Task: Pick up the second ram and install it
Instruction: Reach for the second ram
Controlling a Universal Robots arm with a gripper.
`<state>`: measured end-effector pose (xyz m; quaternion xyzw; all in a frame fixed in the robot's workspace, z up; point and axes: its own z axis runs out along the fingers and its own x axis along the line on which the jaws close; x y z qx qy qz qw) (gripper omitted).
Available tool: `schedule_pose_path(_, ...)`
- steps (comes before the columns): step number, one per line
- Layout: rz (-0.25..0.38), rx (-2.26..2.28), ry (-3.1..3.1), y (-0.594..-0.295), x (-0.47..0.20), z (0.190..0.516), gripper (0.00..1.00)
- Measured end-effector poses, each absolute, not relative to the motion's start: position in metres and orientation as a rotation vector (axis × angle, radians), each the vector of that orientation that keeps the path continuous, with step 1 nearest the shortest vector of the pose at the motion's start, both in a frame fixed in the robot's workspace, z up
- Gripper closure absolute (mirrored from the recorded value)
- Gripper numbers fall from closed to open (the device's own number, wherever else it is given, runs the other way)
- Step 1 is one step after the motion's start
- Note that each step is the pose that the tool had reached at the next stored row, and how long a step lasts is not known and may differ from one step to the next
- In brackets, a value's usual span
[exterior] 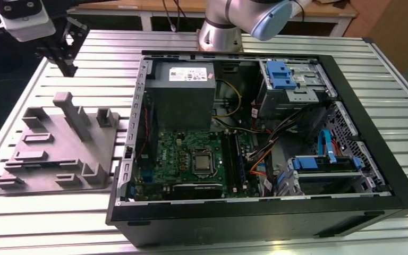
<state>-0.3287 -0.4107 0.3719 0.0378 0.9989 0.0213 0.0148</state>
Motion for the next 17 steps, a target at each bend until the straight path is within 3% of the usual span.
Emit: schedule_pose_path(17, 0.066, 0.118, 3.109, -0.426, -0.356, 0.363, 0.93)
